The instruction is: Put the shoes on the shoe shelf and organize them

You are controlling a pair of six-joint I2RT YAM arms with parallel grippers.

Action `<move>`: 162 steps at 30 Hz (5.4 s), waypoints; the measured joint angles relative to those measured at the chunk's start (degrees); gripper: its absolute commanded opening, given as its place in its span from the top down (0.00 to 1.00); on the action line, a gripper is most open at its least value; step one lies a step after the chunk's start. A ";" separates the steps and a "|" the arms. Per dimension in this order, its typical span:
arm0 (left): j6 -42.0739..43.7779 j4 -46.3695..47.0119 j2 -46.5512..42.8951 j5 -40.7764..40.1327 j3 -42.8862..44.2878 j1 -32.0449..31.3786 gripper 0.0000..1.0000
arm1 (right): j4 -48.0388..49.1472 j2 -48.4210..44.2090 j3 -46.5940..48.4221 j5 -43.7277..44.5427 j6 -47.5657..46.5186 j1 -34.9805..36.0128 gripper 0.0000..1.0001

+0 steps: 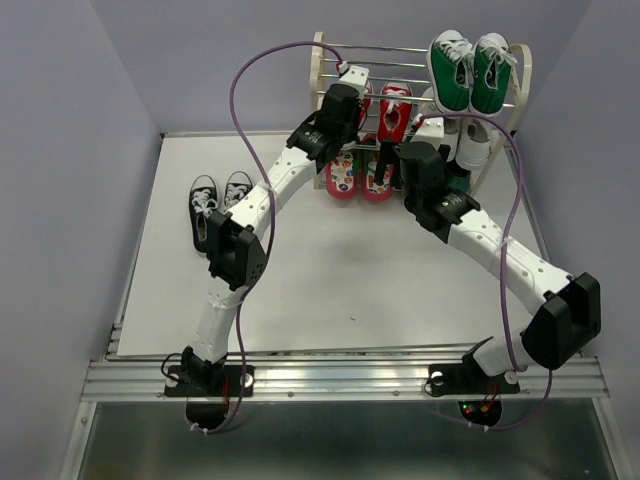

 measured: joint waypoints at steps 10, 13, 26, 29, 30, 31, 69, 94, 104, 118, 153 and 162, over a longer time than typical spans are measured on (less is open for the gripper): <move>-2.91 0.70 0.00 1.81 0.00 0.00 0.84 | 0.96 2.86 1.64 0.87 1.09 0.00 0.00; -3.65 1.01 0.00 2.19 0.00 0.00 0.82 | 1.11 2.84 1.62 0.87 1.27 0.00 0.00; -4.94 1.66 -1.40 4.63 -2.58 0.00 0.23 | 1.20 0.07 -1.70 0.81 1.57 -0.20 0.00; -5.03 1.75 -4.90 5.95 -7.96 -0.09 0.01 | 1.16 -1.55 -3.45 0.55 1.57 -0.39 0.00; -5.40 1.60 -7.06 6.21 -10.40 -0.33 0.01 | 1.05 -2.19 -4.09 0.28 1.57 -0.39 0.00; -5.35 1.57 -8.04 6.47 -11.69 -0.35 0.01 | 0.87 -2.95 -4.76 -0.22 1.57 -0.39 0.00; -27.78 12.81 -44.06 -5.55 -86.23 21.22 0.06 | -3.91 -12.04 -23.61 -9.25 5.44 -0.42 0.00; -31.15 15.52 -39.80 -2.89 -85.83 2.71 1.00 | -3.98 -12.20 -26.34 -9.33 6.97 -0.42 0.00; -41.81 16.74 -36.76 0.63 -81.92 -14.27 0.84 | -4.02 -13.60 -26.71 -10.08 7.39 -0.42 0.00; -40.94 13.75 -39.80 5.75 -76.46 -20.26 0.01 | -4.39 -12.79 -28.09 -21.57 7.56 -0.44 0.00; -40.54 3.15 -62.38 -6.12 -89.61 2.73 0.01 | 1.09 7.61 -11.23 -29.05 -0.28 3.37 0.00; -39.43 3.34 -62.58 -6.14 -89.64 6.32 0.01 | -3.50 -0.39 -16.72 -32.59 -0.31 11.39 0.00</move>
